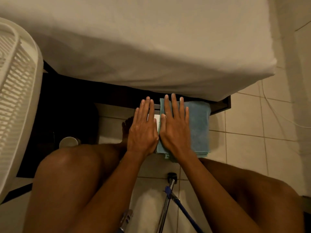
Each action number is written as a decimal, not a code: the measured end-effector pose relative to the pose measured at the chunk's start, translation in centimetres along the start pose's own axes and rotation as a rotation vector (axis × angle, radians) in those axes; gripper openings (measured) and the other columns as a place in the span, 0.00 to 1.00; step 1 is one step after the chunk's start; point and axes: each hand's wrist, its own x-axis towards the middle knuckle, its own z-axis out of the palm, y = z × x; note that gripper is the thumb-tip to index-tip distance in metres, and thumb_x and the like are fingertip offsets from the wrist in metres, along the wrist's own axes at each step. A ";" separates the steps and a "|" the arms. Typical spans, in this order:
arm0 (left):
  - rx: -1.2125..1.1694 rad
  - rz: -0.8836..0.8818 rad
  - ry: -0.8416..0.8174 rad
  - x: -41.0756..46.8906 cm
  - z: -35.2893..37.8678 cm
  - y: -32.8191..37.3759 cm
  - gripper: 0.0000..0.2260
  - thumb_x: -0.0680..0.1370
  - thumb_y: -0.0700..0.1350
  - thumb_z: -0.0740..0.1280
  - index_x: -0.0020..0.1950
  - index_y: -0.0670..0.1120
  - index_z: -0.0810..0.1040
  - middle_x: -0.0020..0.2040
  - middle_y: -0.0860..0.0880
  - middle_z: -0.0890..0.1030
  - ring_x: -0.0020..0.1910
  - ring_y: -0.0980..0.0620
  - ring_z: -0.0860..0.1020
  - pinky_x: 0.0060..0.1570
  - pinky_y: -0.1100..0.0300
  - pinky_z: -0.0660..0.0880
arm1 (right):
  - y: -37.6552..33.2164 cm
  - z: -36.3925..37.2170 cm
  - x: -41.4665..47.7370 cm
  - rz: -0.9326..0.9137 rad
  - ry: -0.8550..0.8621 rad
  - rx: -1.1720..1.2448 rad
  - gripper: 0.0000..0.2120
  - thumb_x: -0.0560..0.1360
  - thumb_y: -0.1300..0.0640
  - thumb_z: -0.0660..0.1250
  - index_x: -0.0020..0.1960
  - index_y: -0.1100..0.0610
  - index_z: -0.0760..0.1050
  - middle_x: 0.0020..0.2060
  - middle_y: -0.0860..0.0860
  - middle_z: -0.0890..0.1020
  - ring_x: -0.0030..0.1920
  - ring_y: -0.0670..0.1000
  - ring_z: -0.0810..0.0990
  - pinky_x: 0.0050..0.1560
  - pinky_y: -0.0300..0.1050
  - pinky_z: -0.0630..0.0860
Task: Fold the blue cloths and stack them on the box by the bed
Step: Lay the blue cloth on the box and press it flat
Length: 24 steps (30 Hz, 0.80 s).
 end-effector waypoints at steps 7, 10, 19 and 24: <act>-0.019 -0.001 0.011 0.1 0.2 -0.2 0.27 0.82 0.47 0.47 0.80 0.42 0.47 0.81 0.45 0.47 0.80 0.51 0.44 0.78 0.50 0.52 | 0.2 -0.1 -1.9 -0.050 -0.031 0.012 0.28 0.84 0.50 0.47 0.81 0.53 0.42 0.81 0.51 0.42 0.80 0.51 0.38 0.79 0.56 0.42; -0.004 0.000 0.009 0.2 0.3 -0.2 0.27 0.83 0.48 0.45 0.80 0.42 0.45 0.81 0.45 0.46 0.80 0.51 0.44 0.78 0.51 0.51 | 0.0 -0.5 0.4 0.013 0.007 0.040 0.28 0.84 0.51 0.48 0.81 0.53 0.43 0.81 0.51 0.44 0.80 0.52 0.39 0.79 0.56 0.42; -0.027 0.004 0.006 0.4 0.3 -0.3 0.26 0.84 0.46 0.48 0.80 0.43 0.45 0.81 0.46 0.46 0.80 0.51 0.43 0.79 0.51 0.50 | 1.8 -0.7 -0.5 0.066 0.021 0.096 0.29 0.84 0.51 0.50 0.81 0.49 0.43 0.81 0.51 0.45 0.80 0.51 0.40 0.79 0.57 0.42; -0.011 -0.009 0.000 0.4 0.1 -0.1 0.26 0.84 0.47 0.47 0.80 0.43 0.45 0.81 0.46 0.46 0.80 0.51 0.43 0.79 0.51 0.51 | 1.9 -0.4 -4.4 0.069 -0.034 0.079 0.30 0.82 0.48 0.48 0.81 0.50 0.41 0.81 0.51 0.42 0.80 0.51 0.39 0.79 0.57 0.40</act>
